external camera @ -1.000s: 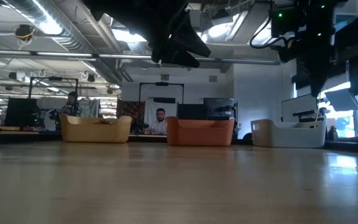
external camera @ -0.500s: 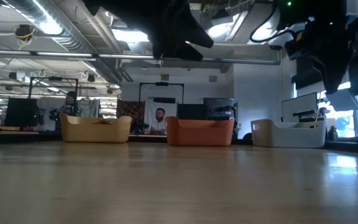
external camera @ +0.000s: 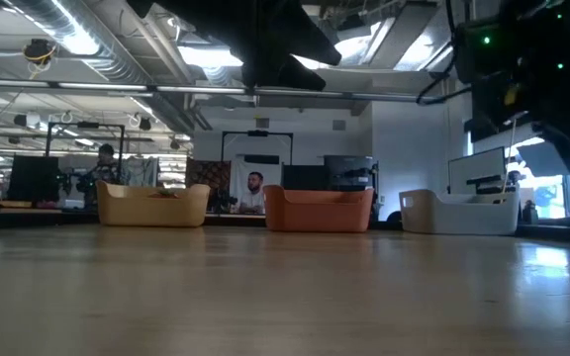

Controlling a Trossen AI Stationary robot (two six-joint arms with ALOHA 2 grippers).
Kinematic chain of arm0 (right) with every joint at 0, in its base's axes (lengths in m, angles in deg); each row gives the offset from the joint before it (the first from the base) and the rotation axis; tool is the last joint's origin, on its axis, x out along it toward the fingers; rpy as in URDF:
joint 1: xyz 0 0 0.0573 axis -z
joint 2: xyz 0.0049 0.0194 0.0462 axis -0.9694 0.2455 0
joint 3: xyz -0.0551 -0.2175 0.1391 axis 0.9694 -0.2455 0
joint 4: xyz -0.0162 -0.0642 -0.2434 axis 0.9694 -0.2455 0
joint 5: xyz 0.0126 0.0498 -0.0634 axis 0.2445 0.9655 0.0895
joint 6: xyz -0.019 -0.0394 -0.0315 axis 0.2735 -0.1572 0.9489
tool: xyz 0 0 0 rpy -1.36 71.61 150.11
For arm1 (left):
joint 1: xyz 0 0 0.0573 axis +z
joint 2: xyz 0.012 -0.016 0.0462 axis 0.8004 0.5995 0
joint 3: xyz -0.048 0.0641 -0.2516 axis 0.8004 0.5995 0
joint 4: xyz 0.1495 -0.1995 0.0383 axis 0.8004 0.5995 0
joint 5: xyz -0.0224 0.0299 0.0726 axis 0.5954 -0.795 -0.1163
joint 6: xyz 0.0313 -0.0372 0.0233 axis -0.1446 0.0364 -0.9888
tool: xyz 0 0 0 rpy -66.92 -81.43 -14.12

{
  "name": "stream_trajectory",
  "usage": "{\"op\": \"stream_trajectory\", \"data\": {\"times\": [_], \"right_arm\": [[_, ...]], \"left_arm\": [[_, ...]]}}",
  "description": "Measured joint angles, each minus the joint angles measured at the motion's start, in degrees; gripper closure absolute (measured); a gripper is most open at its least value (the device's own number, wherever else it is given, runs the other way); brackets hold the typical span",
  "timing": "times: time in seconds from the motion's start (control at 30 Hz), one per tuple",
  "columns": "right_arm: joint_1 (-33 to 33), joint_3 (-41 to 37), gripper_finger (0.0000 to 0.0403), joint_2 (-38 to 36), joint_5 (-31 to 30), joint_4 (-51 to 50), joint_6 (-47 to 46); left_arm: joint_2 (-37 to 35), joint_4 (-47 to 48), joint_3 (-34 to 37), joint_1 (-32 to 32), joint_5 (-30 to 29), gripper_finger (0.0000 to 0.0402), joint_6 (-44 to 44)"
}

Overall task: Sort produce into baskets
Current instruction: Put the top right lime into the orange bin

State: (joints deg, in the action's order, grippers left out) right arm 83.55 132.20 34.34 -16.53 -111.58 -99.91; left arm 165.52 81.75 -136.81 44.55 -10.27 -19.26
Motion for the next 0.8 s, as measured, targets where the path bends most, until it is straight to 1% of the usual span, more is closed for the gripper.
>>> {"op": "stream_trajectory", "data": {"times": [0.17,0.3,0.47,0.8], "right_arm": [[0.1,0.1,0.0083,3.0,0.0,0.9,0.7],[0.1,0.1,0.009,7.7,0.2,0.7,3.3],[0.1,0.1,0.0099,13.0,2.3,0.6,6.3],[0.1,-0.5,0.01,19.4,2.5,0.1,7.8]], "left_arm": [[0.0,0.0,0.0,0.0,0.0,0.0102,0.2],[0.0,0.0,0.0,0.0,0.0,0.0102,0.2],[0.0,0.0,0.0,0.0,0.0,0.0102,0.5],[0.0,0.0,0.0,0.0,0.0,0.0102,0.7]]}}
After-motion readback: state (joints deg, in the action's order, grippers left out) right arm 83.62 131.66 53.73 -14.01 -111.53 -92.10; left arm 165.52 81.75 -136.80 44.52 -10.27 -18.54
